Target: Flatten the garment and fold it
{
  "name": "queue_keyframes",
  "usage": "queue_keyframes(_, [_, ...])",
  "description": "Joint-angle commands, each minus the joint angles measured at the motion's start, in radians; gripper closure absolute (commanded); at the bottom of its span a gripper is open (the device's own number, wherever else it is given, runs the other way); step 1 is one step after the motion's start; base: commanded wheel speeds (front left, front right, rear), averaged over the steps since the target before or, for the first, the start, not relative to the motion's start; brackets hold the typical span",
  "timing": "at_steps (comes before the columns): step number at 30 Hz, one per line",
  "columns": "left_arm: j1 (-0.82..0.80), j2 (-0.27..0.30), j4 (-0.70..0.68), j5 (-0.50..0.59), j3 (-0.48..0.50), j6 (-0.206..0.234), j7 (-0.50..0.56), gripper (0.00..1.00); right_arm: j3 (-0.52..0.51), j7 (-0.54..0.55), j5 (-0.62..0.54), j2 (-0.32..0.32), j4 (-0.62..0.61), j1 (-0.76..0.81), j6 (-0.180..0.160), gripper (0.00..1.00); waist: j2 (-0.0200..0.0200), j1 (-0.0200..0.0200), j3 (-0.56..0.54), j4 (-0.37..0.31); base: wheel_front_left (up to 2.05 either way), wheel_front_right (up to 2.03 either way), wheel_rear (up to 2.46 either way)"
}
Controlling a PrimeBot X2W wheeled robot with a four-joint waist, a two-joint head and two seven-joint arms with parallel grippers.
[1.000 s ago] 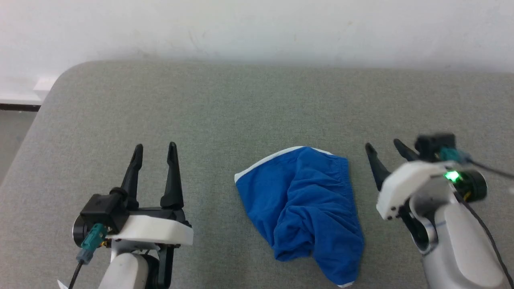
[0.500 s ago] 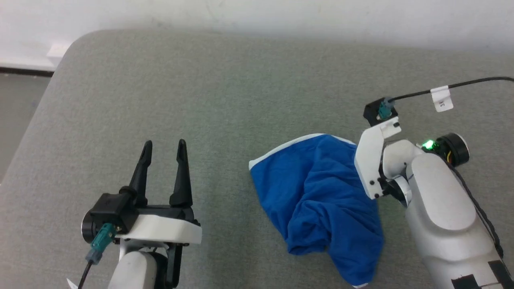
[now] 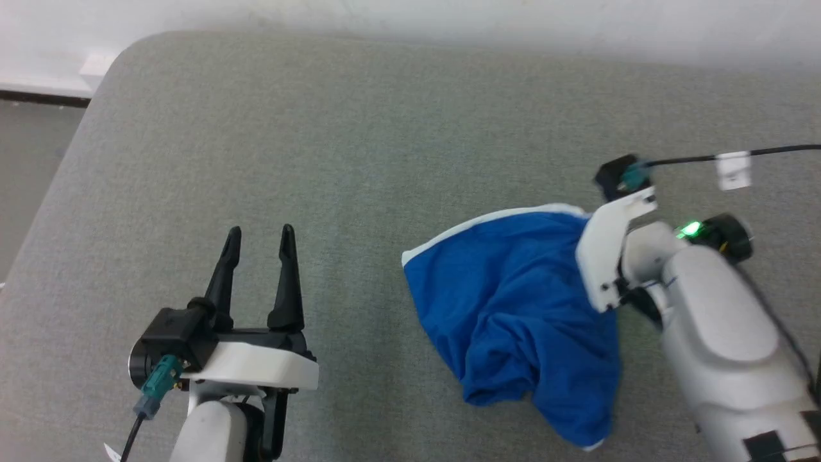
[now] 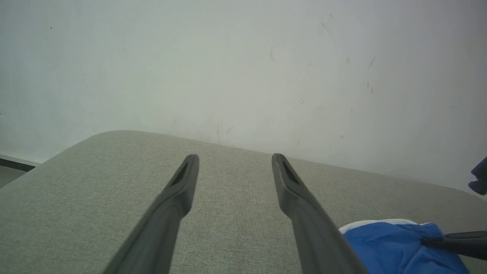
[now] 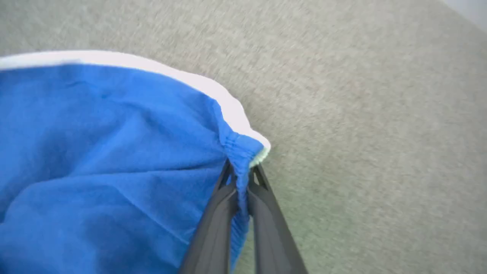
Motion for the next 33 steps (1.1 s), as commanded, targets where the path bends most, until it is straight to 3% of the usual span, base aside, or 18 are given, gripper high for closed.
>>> queue_keyframes(1, [-0.011, -0.005, 0.002, 0.006, 0.008, -0.005, -0.005, 0.00, -0.017, -0.035, 0.018, -0.025, -0.019, -0.029, -0.002, 1.00, 0.0000, -0.0001, -0.023, -0.023, 0.00, 0.00, 0.00])
queue_keyframes(6, [-0.003, -0.005, 0.009, 0.003, 0.011, -0.012, -0.005, 0.00, -0.125, -0.102, 0.065, -0.091, -0.080, -0.015, -0.002, 1.00, 0.0000, -0.0001, -0.057, -0.052, 0.00, 0.00, 0.00])
queue_keyframes(11, [0.008, -0.006, 0.022, -0.006, 0.006, -0.016, -0.005, 0.00, -0.273, -0.075, 0.057, -0.165, -0.098, 0.107, -0.002, 1.00, 0.0000, -0.0001, -0.076, -0.068, 0.00, 0.00, 0.00])
queue_keyframes(17, [0.019, -0.006, 0.038, -0.014, 0.008, -0.020, -0.005, 0.00, -0.416, -0.066, 0.014, -0.129, -0.084, 0.274, -0.002, 1.00, 0.0000, -0.0001, -0.085, -0.083, 0.00, 0.00, 0.00])
queue_keyframes(18, [0.021, -0.006, 0.042, -0.014, 0.008, -0.021, -0.005, 0.00, -0.438, -0.076, 0.007, -0.110, -0.085, 0.287, -0.002, 0.94, 0.0000, -0.0001, -0.086, -0.086, 0.00, 0.00, 0.00])
queue_keyframes(20, [0.023, -0.006, 0.049, -0.014, 0.009, -0.025, -0.005, 0.00, -0.465, -0.117, -0.001, -0.074, -0.103, 0.300, -0.002, 0.00, 0.0000, -0.0001, -0.088, -0.088, 0.00, 0.00, 0.00])
queue_keyframes(27, [0.016, -0.006, 0.069, -0.017, 0.008, -0.032, -0.005, 0.00, -0.586, -0.415, -0.006, 0.015, -0.282, 0.347, -0.002, 0.00, 0.0000, -0.0001, -0.106, -0.089, 0.00, 0.00, 0.00])
queue_keyframes(33, [0.005, -0.006, 0.097, -0.062, -0.010, -0.022, -0.005, 0.00, -0.564, -0.521, 0.067, 0.047, -0.416, 0.504, -0.002, 0.00, 0.0000, -0.0001, -0.114, -0.112, 0.00, 0.00, 0.00])
